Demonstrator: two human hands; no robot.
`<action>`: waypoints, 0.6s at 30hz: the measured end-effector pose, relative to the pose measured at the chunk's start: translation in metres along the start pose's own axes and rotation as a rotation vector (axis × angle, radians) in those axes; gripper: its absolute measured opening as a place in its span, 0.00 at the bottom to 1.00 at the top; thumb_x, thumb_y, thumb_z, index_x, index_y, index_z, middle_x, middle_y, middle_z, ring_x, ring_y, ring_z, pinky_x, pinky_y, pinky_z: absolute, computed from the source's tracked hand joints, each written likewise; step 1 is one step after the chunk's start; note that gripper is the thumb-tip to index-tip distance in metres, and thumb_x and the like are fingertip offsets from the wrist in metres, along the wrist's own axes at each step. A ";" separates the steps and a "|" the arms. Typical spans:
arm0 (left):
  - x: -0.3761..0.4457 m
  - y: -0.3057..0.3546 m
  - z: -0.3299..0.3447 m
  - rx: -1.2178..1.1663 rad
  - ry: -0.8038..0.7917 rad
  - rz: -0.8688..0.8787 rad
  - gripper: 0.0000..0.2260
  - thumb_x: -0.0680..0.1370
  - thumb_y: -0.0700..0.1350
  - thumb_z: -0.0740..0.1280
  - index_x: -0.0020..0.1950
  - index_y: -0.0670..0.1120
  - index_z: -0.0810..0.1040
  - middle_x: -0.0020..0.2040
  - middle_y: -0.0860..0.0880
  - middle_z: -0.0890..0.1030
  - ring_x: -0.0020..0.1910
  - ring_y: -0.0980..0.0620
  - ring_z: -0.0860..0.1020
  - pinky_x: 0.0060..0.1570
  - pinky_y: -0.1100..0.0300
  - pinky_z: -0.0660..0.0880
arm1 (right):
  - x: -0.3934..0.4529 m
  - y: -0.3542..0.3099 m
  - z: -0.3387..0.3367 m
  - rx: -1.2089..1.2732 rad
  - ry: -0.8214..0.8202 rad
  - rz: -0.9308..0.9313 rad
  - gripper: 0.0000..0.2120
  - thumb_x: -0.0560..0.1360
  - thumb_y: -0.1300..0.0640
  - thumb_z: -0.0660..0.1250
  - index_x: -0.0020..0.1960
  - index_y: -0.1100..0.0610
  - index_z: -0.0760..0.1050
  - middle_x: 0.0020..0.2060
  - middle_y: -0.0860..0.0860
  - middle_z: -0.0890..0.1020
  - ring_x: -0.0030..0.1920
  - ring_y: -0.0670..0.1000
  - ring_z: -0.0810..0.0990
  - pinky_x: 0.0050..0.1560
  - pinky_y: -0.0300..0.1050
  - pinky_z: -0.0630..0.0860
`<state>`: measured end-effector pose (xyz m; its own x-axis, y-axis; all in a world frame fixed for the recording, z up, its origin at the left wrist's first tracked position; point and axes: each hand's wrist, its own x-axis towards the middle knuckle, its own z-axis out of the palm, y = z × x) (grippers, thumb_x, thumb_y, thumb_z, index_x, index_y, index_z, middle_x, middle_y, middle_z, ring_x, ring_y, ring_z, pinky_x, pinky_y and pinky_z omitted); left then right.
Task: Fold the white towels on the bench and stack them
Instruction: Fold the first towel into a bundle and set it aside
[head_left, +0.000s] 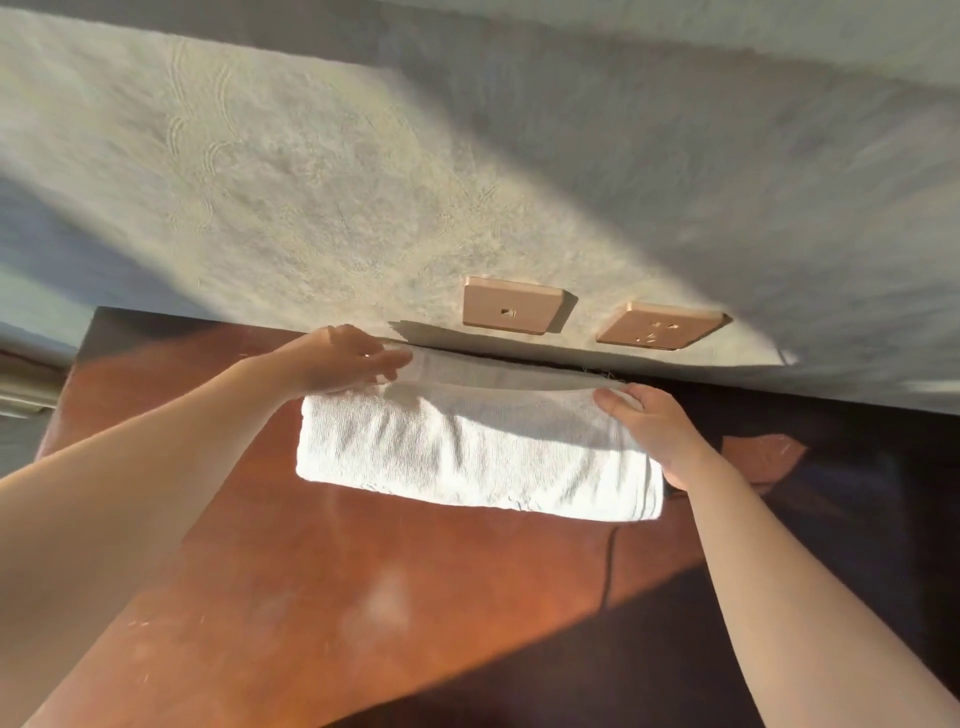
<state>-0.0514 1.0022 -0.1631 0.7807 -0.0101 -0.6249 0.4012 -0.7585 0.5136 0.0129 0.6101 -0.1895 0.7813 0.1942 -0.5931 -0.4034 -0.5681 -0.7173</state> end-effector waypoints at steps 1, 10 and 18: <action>-0.008 -0.008 -0.001 -0.163 0.005 -0.045 0.31 0.69 0.79 0.57 0.47 0.56 0.86 0.49 0.56 0.84 0.49 0.55 0.81 0.50 0.56 0.74 | 0.000 0.004 0.003 0.009 0.008 0.002 0.17 0.76 0.41 0.71 0.59 0.50 0.81 0.56 0.45 0.83 0.60 0.48 0.79 0.60 0.46 0.71; -0.083 -0.044 0.061 -0.582 0.200 -0.035 0.32 0.59 0.75 0.74 0.58 0.61 0.79 0.53 0.67 0.83 0.53 0.68 0.80 0.50 0.64 0.75 | -0.015 0.004 0.016 0.176 0.159 -0.072 0.05 0.79 0.53 0.71 0.46 0.49 0.85 0.38 0.39 0.83 0.40 0.38 0.79 0.46 0.37 0.74; -0.114 -0.039 0.088 -0.192 0.575 0.397 0.29 0.74 0.73 0.64 0.58 0.50 0.74 0.50 0.58 0.78 0.40 0.58 0.80 0.39 0.70 0.75 | -0.081 0.021 -0.017 0.356 -0.134 0.062 0.26 0.68 0.52 0.80 0.63 0.48 0.77 0.55 0.46 0.84 0.61 0.49 0.81 0.59 0.48 0.75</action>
<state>-0.1976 0.9757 -0.1636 0.9923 0.1232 0.0112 0.0708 -0.6400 0.7651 -0.0508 0.5685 -0.1498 0.6905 0.2839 -0.6653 -0.6067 -0.2735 -0.7464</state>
